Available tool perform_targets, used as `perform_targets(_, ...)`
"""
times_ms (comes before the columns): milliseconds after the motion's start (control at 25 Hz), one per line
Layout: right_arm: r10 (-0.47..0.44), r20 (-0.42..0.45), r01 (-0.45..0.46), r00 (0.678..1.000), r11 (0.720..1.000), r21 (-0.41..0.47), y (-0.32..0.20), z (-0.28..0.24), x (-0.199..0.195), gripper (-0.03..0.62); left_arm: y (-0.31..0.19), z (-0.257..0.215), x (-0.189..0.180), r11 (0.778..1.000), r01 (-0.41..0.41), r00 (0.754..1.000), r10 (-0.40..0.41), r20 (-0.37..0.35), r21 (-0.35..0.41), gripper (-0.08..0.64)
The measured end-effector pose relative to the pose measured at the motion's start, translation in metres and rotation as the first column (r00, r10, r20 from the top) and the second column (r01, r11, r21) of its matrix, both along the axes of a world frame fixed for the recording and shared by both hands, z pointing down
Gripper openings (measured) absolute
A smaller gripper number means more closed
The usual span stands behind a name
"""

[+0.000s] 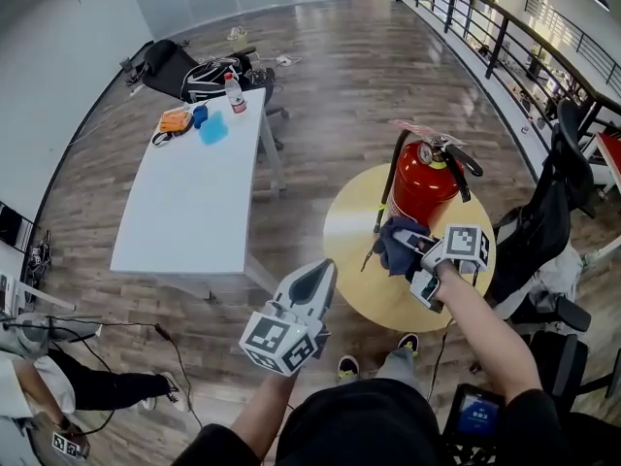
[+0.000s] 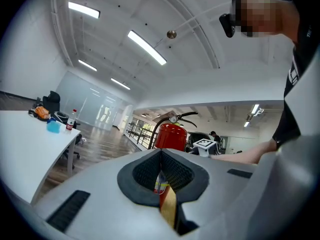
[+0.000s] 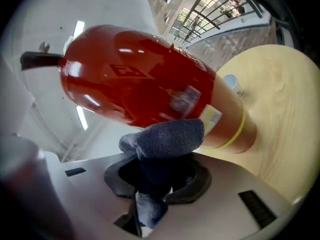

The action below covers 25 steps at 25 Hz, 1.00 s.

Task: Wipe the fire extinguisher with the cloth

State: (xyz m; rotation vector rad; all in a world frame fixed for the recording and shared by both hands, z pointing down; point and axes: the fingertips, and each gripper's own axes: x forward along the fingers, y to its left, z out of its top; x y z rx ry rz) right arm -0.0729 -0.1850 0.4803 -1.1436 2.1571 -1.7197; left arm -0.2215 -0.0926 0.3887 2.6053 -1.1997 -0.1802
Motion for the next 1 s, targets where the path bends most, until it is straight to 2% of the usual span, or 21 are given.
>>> perform_targets(80, -0.031, -0.136, 0.023, 0.99, 0.998, -0.056, 0.005, 0.048, 0.009, 0.107, 0.002, 0.003, 0.0, 1.0, -0.004, 1.0, 0.004, 0.011, -0.006, 0.023)
perform_targets(160, -0.06, -0.245, 0.042, 0.968, 0.996, -0.08, 0.008, 0.08, 0.019, 0.109, 0.001, 0.007, -0.003, 1.0, -0.002, 1.0, 0.003, 0.02, -0.015, 0.023)
perform_targets(320, -0.111, -0.381, 0.101, 0.918, 0.994, -0.047, 0.009, 0.083, 0.028, 0.11, -0.003, 0.013, -0.002, 1.0, -0.006, 0.999, 0.007, 0.034, -0.029, 0.023)
perform_targets(400, -0.116, -0.408, 0.121, 0.906, 0.993, -0.014, 0.01, 0.065, 0.03, 0.11, -0.004, 0.012, 0.002, 1.0, -0.012, 0.999, 0.013, 0.035, -0.026, 0.023)
perform_targets(600, -0.069, -0.349, 0.123, 0.935, 0.983, 0.135, 0.01, -0.026, 0.04, 0.11, -0.006, 0.011, 0.013, 0.999, -0.045, 0.999, 0.046, 0.018, -0.026, 0.023)
perform_targets(680, -0.055, -0.374, 0.138, 0.926, 0.97, 0.2, 0.008, -0.062, 0.047, 0.11, -0.008, 0.011, 0.018, 0.998, -0.062, 0.998, 0.062, 0.015, -0.021, 0.023)
perform_targets(760, -0.04, -0.448, 0.173, 0.893, 0.95, 0.26, 0.007, -0.087, 0.055, 0.11, -0.01, 0.01, 0.024, 0.997, -0.081, 0.997, 0.081, 0.014, -0.015, 0.023)
perform_targets(840, -0.029, -0.534, 0.218, 0.845, 0.931, 0.293, 0.006, -0.095, 0.06, 0.11, -0.01, 0.007, 0.029, 0.995, -0.099, 0.995, 0.099, 0.014, -0.006, 0.023)
perform_targets(920, -0.041, -0.602, 0.256, 0.797, 0.927, 0.275, 0.005, -0.082, 0.061, 0.11, -0.01, 0.007, 0.035, 0.994, -0.113, 0.993, 0.113, 0.017, -0.002, 0.023)
perform_targets(1000, -0.071, -0.641, 0.269, 0.764, 0.938, 0.218, 0.004, -0.054, 0.062, 0.11, -0.011, 0.007, 0.04, 0.992, -0.123, 0.992, 0.123, 0.02, -0.002, 0.023)
